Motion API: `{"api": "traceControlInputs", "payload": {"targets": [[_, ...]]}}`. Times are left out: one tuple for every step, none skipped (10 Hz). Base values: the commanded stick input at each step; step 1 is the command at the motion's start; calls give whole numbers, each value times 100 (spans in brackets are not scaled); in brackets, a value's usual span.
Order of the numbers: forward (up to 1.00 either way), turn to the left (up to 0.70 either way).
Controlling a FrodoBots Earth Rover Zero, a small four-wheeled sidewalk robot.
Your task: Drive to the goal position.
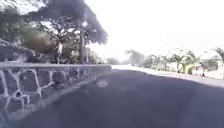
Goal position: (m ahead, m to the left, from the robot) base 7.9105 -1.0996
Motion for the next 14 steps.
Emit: {"api": "traceControlInputs", "payload": {"targets": [[100,0],[100,0],[100,0],[100,0],[100,0],[100,0],[100,0],[100,0],[100,0],[100,0],[100,0],[100,0],[100,0],[100,0]]}}
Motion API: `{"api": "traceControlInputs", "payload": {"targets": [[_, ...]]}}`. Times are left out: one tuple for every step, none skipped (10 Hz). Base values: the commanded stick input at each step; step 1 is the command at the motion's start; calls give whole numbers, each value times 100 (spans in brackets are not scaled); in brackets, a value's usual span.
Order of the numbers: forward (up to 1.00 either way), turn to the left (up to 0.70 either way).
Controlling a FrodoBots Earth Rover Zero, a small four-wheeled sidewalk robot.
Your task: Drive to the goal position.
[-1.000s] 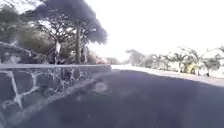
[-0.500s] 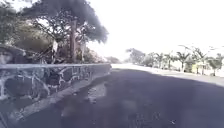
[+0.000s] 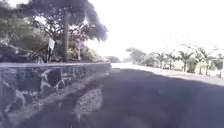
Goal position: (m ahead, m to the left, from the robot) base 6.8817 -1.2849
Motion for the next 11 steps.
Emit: {"api": "traceControlInputs", "payload": {"targets": [[100,0],[100,0],[100,0],[100,0],[100,0],[100,0],[100,0],[100,0],[100,0],[100,0],[100,0]]}}
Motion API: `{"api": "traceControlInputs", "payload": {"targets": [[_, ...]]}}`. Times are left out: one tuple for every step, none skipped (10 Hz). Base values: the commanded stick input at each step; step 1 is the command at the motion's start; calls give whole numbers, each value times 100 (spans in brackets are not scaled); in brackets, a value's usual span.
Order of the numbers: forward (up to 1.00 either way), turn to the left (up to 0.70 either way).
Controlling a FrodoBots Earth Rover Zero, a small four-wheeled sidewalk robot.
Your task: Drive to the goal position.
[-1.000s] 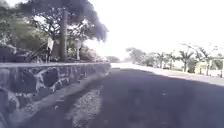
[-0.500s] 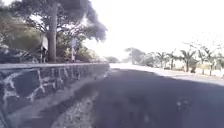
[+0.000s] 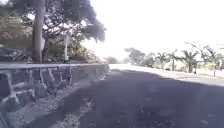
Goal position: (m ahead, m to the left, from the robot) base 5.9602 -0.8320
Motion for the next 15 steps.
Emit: {"api": "traceControlInputs", "payload": {"targets": [[100,0],[100,0],[100,0],[100,0],[100,0],[100,0],[100,0],[100,0],[100,0],[100,0],[100,0],[100,0],[100,0],[100,0],[100,-9]]}}
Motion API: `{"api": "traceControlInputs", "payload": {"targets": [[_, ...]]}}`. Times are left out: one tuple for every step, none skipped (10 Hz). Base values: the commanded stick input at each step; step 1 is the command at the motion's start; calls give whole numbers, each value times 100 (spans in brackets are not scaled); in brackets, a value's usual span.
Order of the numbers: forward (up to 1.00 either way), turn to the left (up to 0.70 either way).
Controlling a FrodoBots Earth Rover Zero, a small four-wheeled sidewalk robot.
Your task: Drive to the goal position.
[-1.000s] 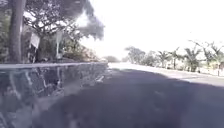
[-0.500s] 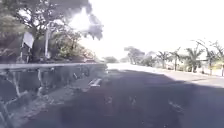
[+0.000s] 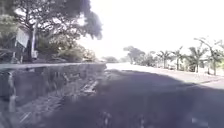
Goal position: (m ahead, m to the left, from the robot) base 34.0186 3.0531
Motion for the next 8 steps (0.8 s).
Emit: {"api": "traceControlInputs", "payload": {"targets": [[100,-19],[100,0],[100,0],[100,0],[100,0],[100,0],[100,27],[100,27]]}}
